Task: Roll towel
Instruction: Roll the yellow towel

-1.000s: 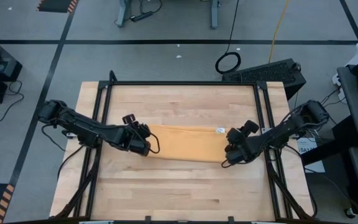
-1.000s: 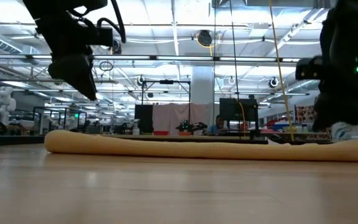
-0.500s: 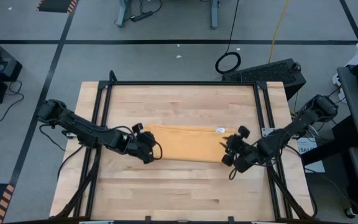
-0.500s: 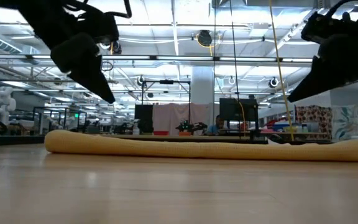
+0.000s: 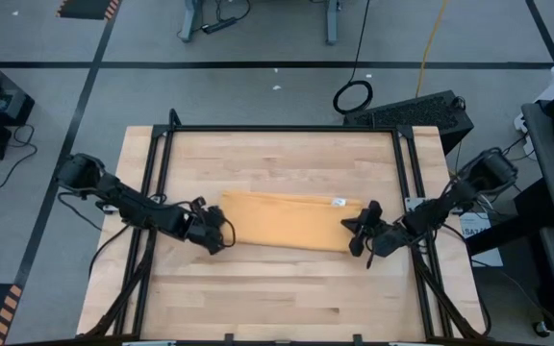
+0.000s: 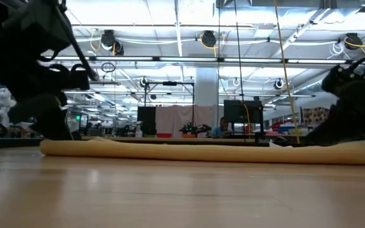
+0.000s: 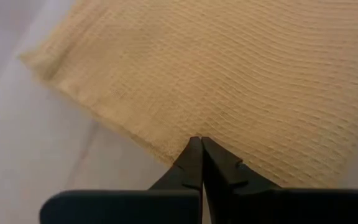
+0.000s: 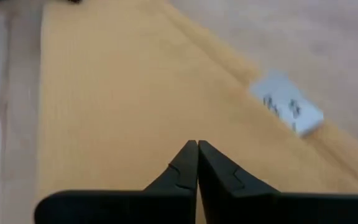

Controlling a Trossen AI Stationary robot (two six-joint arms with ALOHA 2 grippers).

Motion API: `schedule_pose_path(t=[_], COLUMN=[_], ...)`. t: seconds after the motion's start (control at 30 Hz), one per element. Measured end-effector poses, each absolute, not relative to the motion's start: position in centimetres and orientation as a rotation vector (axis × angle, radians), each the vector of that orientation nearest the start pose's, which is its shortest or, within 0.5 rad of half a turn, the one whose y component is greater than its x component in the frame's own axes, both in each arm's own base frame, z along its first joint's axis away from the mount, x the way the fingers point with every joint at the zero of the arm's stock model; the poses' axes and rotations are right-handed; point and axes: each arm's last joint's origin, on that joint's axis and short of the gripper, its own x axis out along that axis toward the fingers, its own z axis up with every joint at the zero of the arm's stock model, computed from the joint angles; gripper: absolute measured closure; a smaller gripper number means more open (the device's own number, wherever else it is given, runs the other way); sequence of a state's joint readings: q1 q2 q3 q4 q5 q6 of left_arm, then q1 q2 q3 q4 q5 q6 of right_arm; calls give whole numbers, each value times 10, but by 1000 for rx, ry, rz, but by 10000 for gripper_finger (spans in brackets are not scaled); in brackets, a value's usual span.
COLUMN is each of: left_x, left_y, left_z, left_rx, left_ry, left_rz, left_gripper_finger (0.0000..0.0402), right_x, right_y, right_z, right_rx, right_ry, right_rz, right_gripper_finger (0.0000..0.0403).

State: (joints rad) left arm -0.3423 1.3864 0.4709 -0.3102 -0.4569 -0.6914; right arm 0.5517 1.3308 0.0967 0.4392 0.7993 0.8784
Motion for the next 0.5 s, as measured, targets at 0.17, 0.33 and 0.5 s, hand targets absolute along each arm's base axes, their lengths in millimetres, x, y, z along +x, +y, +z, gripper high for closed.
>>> schedule_pose_path(t=[0.17,0.33,0.5], left_x=[190,194,203], left_y=[-47,-37,-28], left_z=[114,131,170], left_rx=[-68,47,34], left_ry=[1035,1114,1152], left_rz=[493,466,557], left_gripper_finger=[392,388,387], right_x=[151,164,183], right_y=[69,76,87], right_z=[79,70,65], right_rx=[373,387,390], right_ry=[517,523,520], right_rz=[-474,-536,-563], right_gripper_finger=[402,402,402])
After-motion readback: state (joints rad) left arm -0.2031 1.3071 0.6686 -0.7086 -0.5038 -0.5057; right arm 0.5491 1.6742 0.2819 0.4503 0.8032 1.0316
